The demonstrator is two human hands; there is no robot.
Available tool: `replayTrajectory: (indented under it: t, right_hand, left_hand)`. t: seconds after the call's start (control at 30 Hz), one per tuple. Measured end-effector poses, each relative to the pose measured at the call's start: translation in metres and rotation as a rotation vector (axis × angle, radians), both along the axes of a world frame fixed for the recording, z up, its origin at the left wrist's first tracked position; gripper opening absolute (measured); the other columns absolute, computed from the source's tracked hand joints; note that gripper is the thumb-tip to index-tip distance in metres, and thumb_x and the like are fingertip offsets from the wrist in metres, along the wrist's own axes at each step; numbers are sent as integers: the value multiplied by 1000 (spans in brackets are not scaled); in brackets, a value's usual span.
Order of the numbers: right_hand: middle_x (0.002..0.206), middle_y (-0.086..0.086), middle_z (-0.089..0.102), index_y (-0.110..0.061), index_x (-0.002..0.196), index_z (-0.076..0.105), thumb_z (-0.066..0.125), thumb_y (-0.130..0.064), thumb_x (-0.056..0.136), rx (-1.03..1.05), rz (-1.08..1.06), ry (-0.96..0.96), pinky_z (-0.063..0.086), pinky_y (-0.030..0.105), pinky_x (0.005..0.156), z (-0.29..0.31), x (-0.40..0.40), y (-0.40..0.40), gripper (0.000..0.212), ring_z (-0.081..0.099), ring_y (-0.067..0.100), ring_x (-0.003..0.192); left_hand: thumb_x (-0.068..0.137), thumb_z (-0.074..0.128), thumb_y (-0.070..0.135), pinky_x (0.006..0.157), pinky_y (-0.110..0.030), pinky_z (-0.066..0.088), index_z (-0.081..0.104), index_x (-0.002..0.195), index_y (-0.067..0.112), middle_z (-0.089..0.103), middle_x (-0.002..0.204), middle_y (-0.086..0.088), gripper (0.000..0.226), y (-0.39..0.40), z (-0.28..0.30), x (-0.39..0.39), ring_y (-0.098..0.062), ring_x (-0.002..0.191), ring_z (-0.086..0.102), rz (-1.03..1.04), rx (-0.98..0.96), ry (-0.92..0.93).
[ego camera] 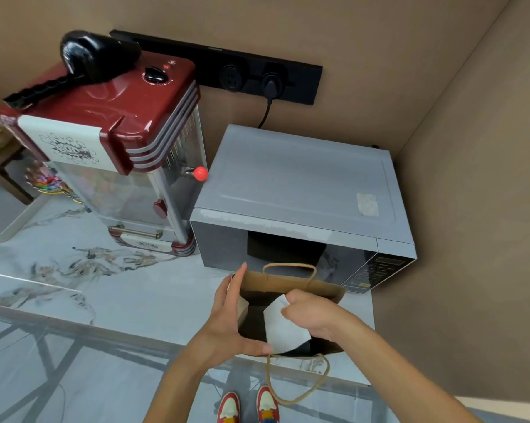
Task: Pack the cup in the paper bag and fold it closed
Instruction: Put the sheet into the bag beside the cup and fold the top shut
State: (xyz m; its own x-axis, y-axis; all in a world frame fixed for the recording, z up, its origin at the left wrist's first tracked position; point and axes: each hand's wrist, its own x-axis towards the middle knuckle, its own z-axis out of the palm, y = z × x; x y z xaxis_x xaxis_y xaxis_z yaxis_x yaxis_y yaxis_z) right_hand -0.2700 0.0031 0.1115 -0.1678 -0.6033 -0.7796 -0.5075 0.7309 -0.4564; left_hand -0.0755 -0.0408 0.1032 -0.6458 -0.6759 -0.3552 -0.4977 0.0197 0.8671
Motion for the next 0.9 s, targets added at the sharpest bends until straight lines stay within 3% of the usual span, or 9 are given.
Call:
replayTrajectory:
  t: [0.17, 0.27, 0.53, 0.67, 0.9]
  right_hand:
    - [125, 8, 56, -10, 134, 51, 45, -16, 97, 39, 33, 68, 44, 31, 89, -33, 16, -19, 37, 52, 20, 108]
    - [131, 11, 58, -10, 136, 51, 44, -15, 99, 74, -44, 20, 45, 33, 93, -52, 23, -26, 38, 54, 25, 121]
    - [141, 14, 54, -11, 136, 50, 45, -18, 101, 125, -293, -164, 45, 40, 108, -92, 34, -30, 36, 50, 28, 130]
    - [141, 11, 54, -15, 136, 50, 43, -22, 103, 85, -293, -121, 42, 34, 105, -102, 36, -36, 34, 50, 26, 129]
    - [150, 10, 46, -19, 142, 44, 51, -31, 100, 118, -322, -155, 37, 41, 110, -115, 47, -38, 44, 41, 30, 138]
  left_hand:
    - [54, 96, 32, 114, -33, 28, -13, 124, 75, -6, 160, 16, 136, -1, 3, 0, -13, 148, 7, -7, 30, 22]
    - [55, 96, 32, 114, -33, 27, -14, 129, 72, -8, 161, 15, 138, 0, 2, -1, -16, 150, 5, -10, 25, 14]
    - [53, 97, 29, 110, -29, 28, -18, 128, 72, -6, 159, 16, 143, 1, -3, 0, -2, 136, 8, 4, 29, 17]
    - [53, 97, 25, 112, -31, 27, -17, 135, 64, -8, 161, 10, 145, 1, -3, -1, -14, 148, 6, 21, 42, 26]
    - [53, 97, 24, 116, -37, 27, -17, 141, 59, -11, 161, 10, 148, -1, 0, 0, -19, 150, 2, 28, 56, -14]
